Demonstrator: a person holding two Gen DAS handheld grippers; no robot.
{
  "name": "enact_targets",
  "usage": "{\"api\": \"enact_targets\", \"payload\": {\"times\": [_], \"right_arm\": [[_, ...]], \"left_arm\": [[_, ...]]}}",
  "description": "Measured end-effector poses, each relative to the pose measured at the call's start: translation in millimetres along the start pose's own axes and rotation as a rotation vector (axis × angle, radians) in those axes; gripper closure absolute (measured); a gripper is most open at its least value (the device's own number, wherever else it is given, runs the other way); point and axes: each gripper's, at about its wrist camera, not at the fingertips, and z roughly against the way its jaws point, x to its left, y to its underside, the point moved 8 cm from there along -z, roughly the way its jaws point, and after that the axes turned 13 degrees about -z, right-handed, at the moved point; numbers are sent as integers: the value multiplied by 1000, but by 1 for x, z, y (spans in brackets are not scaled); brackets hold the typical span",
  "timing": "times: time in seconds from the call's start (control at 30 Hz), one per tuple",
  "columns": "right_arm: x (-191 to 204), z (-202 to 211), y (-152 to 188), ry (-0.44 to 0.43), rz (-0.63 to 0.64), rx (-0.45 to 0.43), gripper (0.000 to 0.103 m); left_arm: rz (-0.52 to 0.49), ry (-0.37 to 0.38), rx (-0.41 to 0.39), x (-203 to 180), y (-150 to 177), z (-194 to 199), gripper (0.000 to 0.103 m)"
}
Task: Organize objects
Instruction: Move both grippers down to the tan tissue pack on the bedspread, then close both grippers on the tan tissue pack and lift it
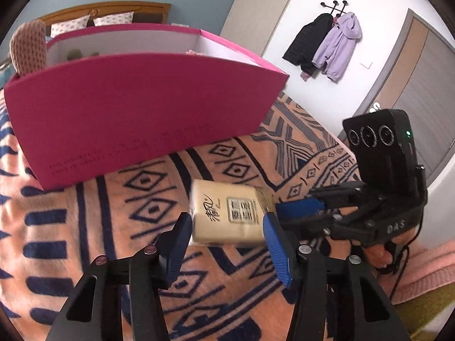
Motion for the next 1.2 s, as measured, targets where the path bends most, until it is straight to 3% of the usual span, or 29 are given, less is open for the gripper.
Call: {"api": "enact_targets", "payload": {"times": [0.2, 0.53, 0.73, 0.87, 1.2], "right_arm": [[-12, 10, -7, 27, -13, -28, 61], [-17, 19, -22, 53, -24, -83, 61], [-16, 13, -22, 56, -19, -71, 61], [-20, 11, -22, 74, -30, -66, 61], [-17, 16, -21, 103, -1, -83, 63]], "left_arm": [[7, 36, 15, -16, 7, -2, 52], [11, -15, 21, -21, 2, 1, 52], [50, -3, 13, -18, -1, 2, 52], [71, 0, 10, -17, -1, 2, 61], [101, -12, 4, -18, -2, 3, 64]]}}
